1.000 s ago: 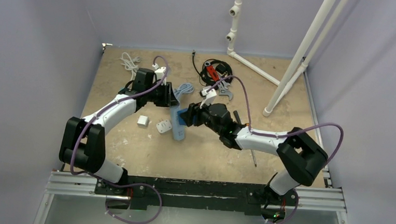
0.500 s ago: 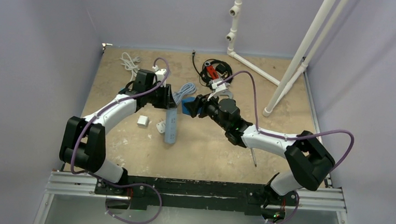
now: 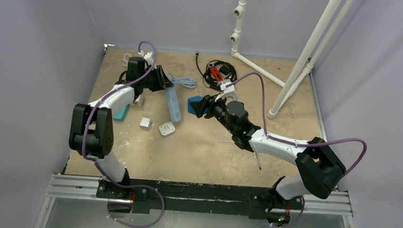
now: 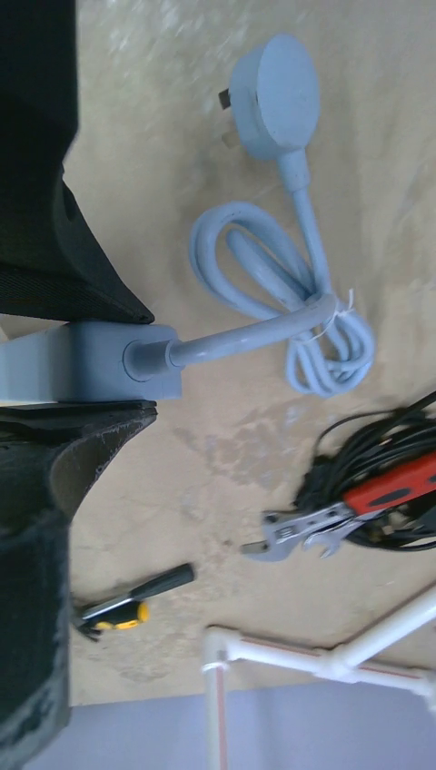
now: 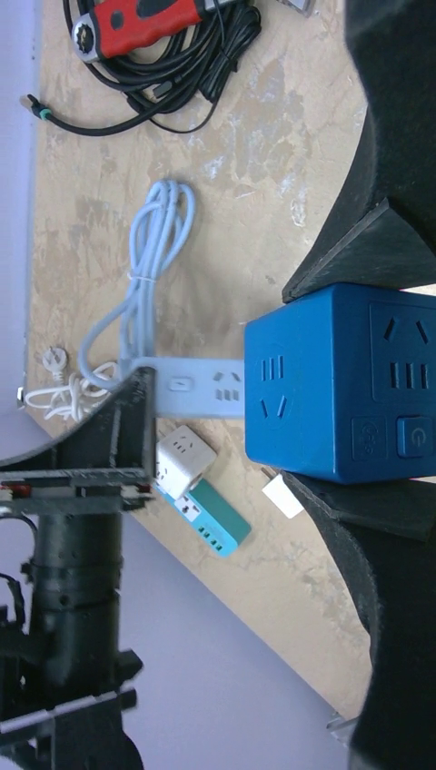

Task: Pull the plug off the socket

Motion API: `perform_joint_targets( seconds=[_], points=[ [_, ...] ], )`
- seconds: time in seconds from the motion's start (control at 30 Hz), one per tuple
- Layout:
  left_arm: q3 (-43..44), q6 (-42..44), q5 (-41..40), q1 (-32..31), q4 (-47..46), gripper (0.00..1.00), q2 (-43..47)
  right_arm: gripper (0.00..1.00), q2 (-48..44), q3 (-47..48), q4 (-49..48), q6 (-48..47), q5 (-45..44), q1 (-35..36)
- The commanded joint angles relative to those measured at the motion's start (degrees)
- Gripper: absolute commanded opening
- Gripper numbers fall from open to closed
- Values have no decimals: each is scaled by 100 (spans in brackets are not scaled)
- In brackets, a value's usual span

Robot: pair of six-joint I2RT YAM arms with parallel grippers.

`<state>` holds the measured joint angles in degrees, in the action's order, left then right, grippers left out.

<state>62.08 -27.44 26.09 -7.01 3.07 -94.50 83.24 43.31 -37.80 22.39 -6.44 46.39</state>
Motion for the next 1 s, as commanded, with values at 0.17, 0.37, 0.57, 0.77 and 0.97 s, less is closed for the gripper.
perform_joint_targets(
  seconds=[0.17, 0.37, 0.57, 0.77, 0.97],
  points=[
    [1029, 135, -263, 885, -975, 0, -999, 0, -180, -44, -457, -60, 25, 10],
    [1222, 539, -628, 1198, -494, 28, -1449, 0, -73, 2, -431, -60, 148, 18],
    [1341, 849, -1103, 1197, 3, 65, -1374, 0, -123, -7, -405, -68, 88, 28],
    [1367, 1046, -1598, 1184, 230, 81, -974, 0, -11, 46, -374, -94, -95, 152],
    [1187, 920, -1785, 1186, 325, 83, -15, 0, 609, 382, -339, -169, -705, 513]
  ],
)
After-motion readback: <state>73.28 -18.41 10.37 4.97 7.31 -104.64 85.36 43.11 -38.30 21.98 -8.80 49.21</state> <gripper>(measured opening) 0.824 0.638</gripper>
